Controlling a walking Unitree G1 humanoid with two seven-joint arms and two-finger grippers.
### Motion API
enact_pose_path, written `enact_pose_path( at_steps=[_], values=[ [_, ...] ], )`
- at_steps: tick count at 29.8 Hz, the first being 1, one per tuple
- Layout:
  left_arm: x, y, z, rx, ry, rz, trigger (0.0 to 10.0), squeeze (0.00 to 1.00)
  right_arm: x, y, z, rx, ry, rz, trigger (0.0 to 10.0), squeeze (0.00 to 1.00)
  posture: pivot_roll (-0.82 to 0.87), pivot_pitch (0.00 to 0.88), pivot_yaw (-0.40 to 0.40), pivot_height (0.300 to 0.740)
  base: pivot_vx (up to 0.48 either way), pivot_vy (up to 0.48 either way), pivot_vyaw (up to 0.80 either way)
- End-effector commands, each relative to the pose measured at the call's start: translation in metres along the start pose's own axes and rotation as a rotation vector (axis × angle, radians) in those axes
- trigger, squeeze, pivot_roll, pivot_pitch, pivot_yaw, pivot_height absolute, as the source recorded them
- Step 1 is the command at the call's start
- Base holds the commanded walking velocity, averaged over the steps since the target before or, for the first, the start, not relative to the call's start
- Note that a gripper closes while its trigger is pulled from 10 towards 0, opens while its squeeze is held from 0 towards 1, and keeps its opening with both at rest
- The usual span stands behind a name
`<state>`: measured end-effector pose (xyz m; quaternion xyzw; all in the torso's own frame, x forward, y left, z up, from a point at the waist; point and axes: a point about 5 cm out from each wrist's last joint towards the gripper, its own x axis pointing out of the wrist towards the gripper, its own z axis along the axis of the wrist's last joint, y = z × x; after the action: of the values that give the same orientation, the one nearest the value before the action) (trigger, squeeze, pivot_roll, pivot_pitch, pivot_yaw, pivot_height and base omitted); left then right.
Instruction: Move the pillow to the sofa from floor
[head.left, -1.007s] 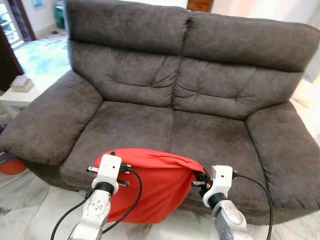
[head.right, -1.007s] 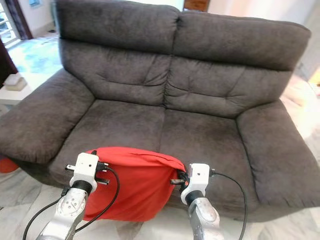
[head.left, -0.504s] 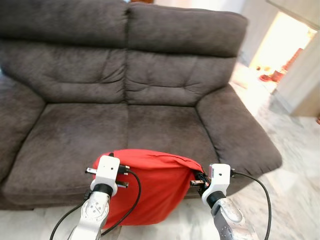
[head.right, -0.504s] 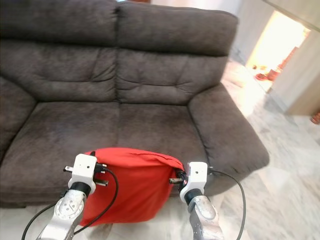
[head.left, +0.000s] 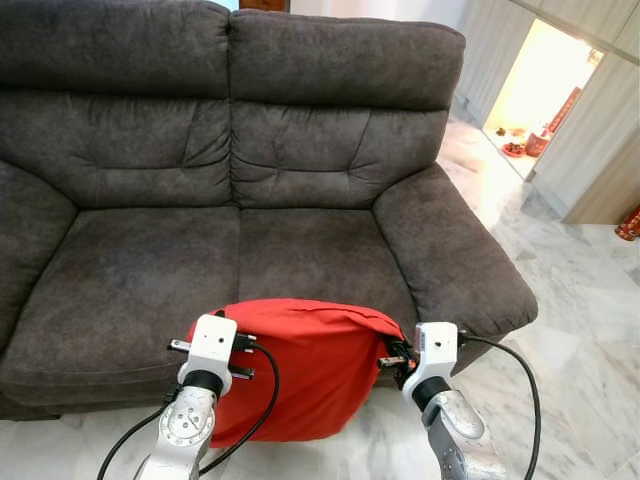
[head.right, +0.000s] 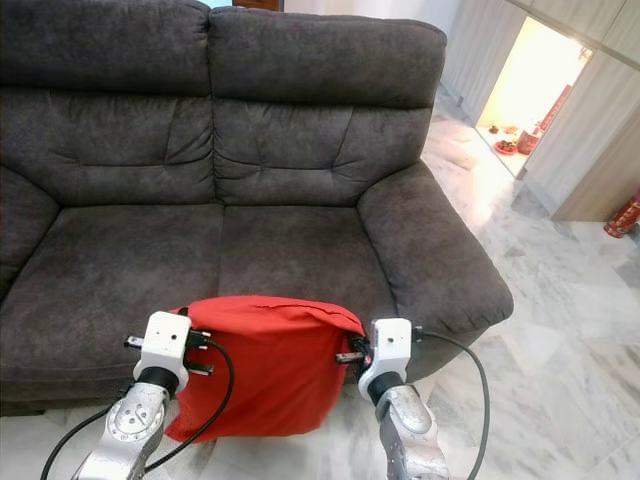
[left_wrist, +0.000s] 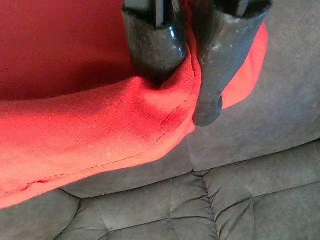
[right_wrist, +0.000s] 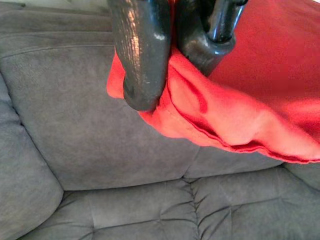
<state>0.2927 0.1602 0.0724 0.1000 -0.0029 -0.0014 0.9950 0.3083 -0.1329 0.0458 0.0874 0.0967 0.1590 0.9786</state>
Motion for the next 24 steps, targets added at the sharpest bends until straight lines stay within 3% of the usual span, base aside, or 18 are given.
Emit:
enact_pose_path(
  at_steps=[1,4,7,19,24],
  values=[
    [0.0056,-0.0013,0.0231,-0.036,-0.11,0.003,10.0,0.0,0.0004,-0.0022,0.0108,-0.025,-0.058,0.006,10.0,0.0,0.19,0.092,-0.091,0.74,0.0,-0.259,0.66],
    [0.0057,-0.0017,0.0231,-0.045,-0.108,0.001,10.0,0.0,0.0,0.0047,0.0111,-0.07,-0.065,0.063,10.0,0.0,0.19,0.094,-0.093,0.74,0.0,-0.259,0.65],
    [0.0054,-0.0013,0.0232,-0.046,-0.11,0.003,10.0,0.0,-0.0001,0.004,0.0099,-0.023,-0.062,0.051,10.0,0.0,0.19,0.094,-0.094,0.74,0.0,-0.259,0.0],
    [0.0051,-0.0007,0.0236,-0.042,-0.113,-0.004,10.0,0.0,0.0006,0.0029,0.0084,-0.038,-0.044,0.055,10.0,0.0,0.19,0.095,-0.092,0.74,0.0,-0.261,0.0],
    [0.005,-0.0014,0.0253,-0.047,-0.127,-0.006,10.0,0.0,0.001,0.0042,0.009,-0.032,-0.047,0.062,10.0,0.0,0.2,0.097,-0.093,0.74,0.0,0.0,0.0]
  ],
)
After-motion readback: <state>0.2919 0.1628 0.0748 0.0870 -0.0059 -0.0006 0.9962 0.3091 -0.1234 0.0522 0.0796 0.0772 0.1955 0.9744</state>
